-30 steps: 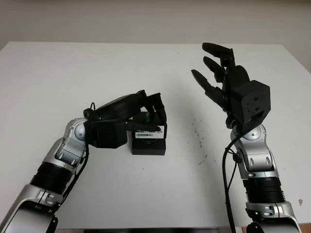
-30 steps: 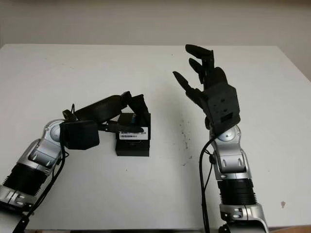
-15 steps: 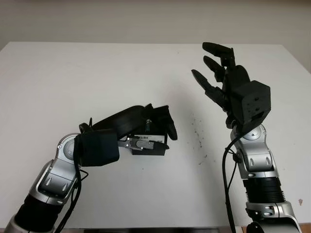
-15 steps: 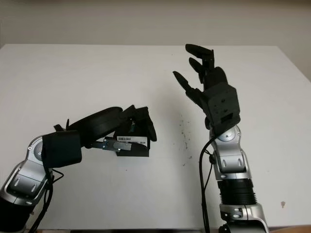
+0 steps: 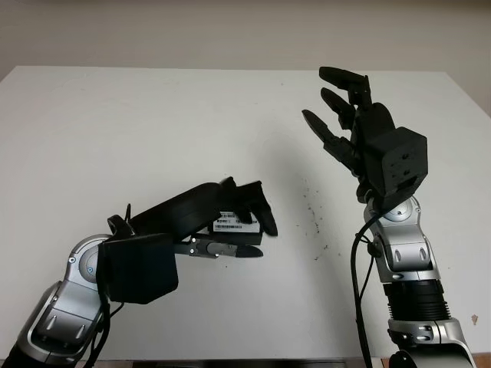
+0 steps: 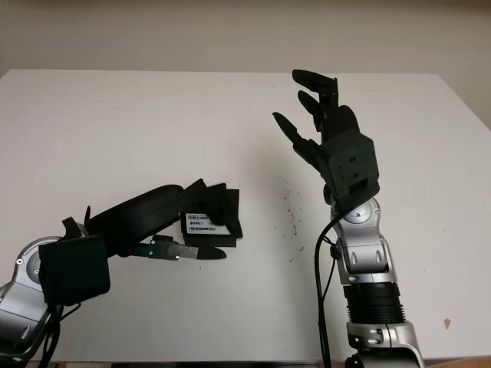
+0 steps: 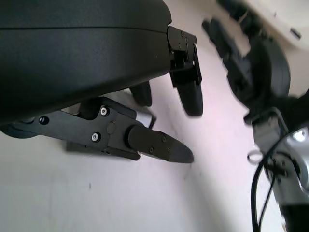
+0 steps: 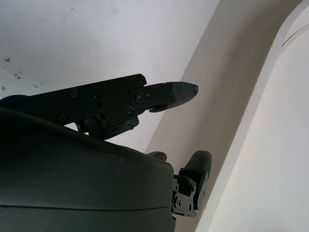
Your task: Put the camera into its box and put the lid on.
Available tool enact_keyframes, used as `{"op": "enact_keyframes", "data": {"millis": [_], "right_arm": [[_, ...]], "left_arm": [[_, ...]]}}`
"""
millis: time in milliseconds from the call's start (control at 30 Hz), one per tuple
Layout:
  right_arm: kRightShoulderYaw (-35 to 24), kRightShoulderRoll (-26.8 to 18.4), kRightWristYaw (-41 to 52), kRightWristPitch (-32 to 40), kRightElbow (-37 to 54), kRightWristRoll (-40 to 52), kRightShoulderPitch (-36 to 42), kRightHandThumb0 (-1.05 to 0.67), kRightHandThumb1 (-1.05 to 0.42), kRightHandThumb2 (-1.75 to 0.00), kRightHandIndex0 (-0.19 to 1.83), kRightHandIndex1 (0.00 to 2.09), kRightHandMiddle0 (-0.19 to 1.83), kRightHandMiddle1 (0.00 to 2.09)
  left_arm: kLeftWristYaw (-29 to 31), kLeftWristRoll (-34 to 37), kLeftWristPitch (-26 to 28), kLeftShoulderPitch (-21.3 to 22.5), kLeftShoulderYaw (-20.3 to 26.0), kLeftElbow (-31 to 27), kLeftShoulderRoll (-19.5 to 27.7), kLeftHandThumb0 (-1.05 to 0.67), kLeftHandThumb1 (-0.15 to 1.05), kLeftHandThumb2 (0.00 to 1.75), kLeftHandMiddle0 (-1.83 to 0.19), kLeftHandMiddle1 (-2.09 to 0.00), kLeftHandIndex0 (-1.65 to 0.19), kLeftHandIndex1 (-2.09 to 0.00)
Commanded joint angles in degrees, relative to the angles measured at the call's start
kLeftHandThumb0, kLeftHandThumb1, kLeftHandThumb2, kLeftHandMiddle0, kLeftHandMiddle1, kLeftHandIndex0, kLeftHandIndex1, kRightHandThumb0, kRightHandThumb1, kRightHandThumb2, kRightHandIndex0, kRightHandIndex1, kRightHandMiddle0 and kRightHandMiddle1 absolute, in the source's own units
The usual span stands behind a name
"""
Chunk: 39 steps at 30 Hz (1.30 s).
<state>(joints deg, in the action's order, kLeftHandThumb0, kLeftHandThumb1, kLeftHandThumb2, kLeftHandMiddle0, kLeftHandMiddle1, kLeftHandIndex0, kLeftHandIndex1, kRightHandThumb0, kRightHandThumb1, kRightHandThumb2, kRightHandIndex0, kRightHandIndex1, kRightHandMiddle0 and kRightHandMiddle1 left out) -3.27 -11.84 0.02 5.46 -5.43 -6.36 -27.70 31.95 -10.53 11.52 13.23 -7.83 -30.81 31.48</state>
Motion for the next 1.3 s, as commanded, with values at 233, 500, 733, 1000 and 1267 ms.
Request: {"op": "enact_keyframes", "data": {"millis": [233, 500, 733, 1000, 1267], "right_arm": [[-0.3, 0.1, -0.1, 0.0, 0.5, 0.4, -0.3, -0.31, -1.05, -0.18, 0.10, 0.40, -0.17, 0.98], [-0.3, -0.2, 0.3, 0.8, 1.0, 0.4, -0.2, -0.32, -1.05, -0.19, 0.08, 0.39, -0.18, 0.97], [-0.3, -0.1, 0.4, 0.9, 1.0, 0.6, -0.2, -0.32, -1.05, -0.18, 0.09, 0.39, -0.17, 0.95], [0.0, 0.1, -0.3, 0.1, 0.2, 0.0, -0.8, -0.33, -1.05, -0.18, 0.11, 0.40, -0.16, 0.96], [0.1, 0.2, -0.4, 0.3, 0.3, 0.0, -0.9, -0.31, -1.05, -0.18, 0.09, 0.42, -0.19, 1.02]], "left_arm": [[-3.2, -3.9, -2.7, 12.0, 4.4, 5.9, 1.6, -0.85, 1.00, 0.06, 0.08, -0.12, 0.02, -0.07], [8.9, -4.3, 0.1, 21.8, -0.7, 15.7, 7.1, -0.94, 0.98, 0.05, 0.03, -0.08, 0.02, -0.05], [21.7, -6.0, 0.4, 31.1, -9.2, 27.6, 7.9, -0.99, 0.95, 0.05, -0.02, -0.09, 0.01, -0.06], [27.3, -7.2, -1.2, 34.9, -14.0, 35.5, 5.3, -1.04, 0.93, 0.05, -0.04, -0.10, 0.03, -0.05], [26.1, -9.4, 0.5, 33.3, -15.4, 37.9, 2.1, -1.03, 0.92, 0.05, 0.00, -0.10, 0.08, -0.02]]}}
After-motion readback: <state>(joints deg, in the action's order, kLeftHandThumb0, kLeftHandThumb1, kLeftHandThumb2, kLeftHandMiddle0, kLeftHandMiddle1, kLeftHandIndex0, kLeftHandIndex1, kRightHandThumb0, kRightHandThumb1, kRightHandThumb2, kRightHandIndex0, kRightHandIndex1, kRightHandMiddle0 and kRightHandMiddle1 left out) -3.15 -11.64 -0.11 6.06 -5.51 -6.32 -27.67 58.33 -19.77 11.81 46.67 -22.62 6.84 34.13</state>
